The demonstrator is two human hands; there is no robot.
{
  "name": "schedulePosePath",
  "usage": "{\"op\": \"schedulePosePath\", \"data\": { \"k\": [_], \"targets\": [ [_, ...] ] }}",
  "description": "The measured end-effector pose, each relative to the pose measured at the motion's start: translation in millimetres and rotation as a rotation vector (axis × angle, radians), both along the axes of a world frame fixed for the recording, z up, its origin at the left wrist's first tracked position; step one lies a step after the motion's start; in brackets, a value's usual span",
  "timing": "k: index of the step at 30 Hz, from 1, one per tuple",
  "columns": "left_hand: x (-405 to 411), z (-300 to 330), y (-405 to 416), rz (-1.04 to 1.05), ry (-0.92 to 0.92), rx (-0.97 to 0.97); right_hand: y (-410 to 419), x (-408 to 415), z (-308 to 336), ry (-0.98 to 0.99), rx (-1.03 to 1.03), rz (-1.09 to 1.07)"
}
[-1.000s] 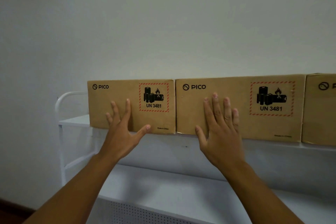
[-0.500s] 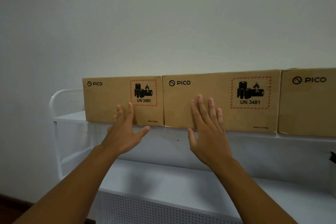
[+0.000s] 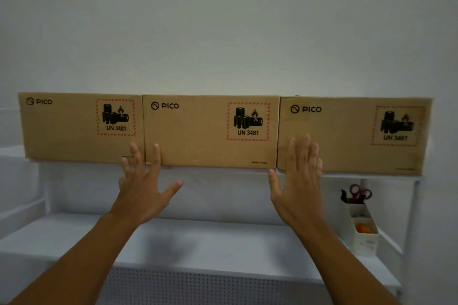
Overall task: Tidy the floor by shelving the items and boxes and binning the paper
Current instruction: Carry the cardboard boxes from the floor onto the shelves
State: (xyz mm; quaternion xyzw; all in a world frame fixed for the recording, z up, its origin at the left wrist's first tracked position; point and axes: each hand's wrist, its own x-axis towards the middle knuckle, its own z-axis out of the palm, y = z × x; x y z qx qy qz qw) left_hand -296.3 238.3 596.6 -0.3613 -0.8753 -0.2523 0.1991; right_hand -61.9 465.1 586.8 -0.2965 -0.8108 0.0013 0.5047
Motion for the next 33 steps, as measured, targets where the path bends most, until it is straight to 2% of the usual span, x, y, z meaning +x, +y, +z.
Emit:
{"op": "schedulePosePath", "data": {
  "k": [6, 9, 11, 14, 17, 21, 27, 33],
  "targets": [
    [12, 23, -19, 0.043, -0.065, -0.126, 2, 10, 4, -0.103, 0.010, 0.025],
    [35, 24, -36, 0.048, -0.066, -0.223, -12, 16, 10, -0.226, -0.022, 0.011],
    [58, 12, -52, 0.098, 0.005, -0.171, -31, 21, 10, -0.284, -0.013, 0.019],
    [92, -13, -76, 0.090, 0.091, -0.036, -63, 26, 2, -0.213, -0.095, 0.179],
    [117, -42, -104, 0.109, 0.076, -0.108, -99, 23, -17, -0.255, -0.164, 0.274],
    [142, -87, -165, 0.198, -0.014, -0.188, -164, 5, -62, -0.457, -0.209, 0.433],
    [183, -174, -288, 0.438, -0.252, -0.149, -287, -23, -146, -0.719, -0.228, 0.699],
    [241, -246, -403, 0.685, -0.486, -0.153, -407, -21, -219, -0.933, -0.151, 0.923]
  ]
}}
